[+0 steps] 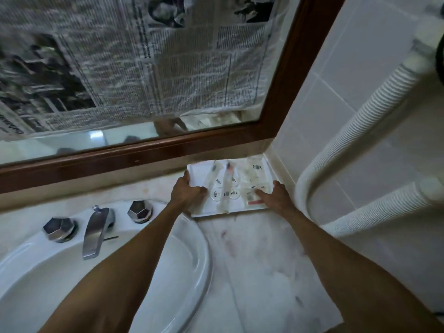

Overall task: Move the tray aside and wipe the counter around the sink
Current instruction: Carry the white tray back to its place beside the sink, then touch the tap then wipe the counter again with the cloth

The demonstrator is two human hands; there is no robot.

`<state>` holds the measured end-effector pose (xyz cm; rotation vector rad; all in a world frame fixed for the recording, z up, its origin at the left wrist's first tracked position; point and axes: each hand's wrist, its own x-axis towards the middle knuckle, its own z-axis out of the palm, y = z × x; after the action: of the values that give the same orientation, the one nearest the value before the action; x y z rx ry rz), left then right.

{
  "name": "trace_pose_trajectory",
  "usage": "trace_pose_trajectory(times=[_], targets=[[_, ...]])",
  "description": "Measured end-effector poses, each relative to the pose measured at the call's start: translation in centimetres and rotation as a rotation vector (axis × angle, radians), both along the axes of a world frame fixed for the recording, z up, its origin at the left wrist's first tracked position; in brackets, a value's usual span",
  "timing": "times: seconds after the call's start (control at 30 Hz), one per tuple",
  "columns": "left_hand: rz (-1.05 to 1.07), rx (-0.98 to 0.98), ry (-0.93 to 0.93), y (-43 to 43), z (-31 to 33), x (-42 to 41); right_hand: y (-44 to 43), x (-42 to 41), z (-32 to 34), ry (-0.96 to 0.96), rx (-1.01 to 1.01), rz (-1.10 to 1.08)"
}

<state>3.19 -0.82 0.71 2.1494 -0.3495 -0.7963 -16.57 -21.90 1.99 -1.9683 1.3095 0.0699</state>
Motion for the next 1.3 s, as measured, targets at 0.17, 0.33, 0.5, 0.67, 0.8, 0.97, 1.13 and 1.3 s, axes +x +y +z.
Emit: trace_pose_trajectory(times=[0.17,0.33,0.5,0.67,0.8,0.97,1.13,1.3], targets=[[-0.002,0.027,0.044,-1.5,-1.1,0.0,-1.8,1.5,-1.3,-0.034,0.01,-0.017],[-0.005,0.061,0.075,-1.6,-2.5,-0.2,-2.3,1.2,-1.6,-0.043,0.063,0.058],[0.066,0.021,0.11,-2.6,-2.7,-0.8,-2.9,1.0,-2.8,0.125,0.041,0.247],[0.072,0.008,0.126,-4.5,-2.8,-0.9,-3.9,0.3,-3.6,0.044,-0.096,0.196],[0.095,-0.001,0.133,-4.9,-2.9,-0.9,-3.6,0.3,-3.8,-0.015,-0.142,0.158],[0.103,-0.004,0.17,-5.1,-2.9,-0.9,-3.6,0.6,-3.5,-0.056,-0.186,0.111],[0.053,0.008,0.175,-5.0,-2.5,-0.5,-2.9,0.7,-3.0,0.007,-0.232,0.101],[-0.09,0.061,-0.015,-2.1,0.9,-0.3,0.0,2.2,-0.5,0.064,-0.259,0.15]])
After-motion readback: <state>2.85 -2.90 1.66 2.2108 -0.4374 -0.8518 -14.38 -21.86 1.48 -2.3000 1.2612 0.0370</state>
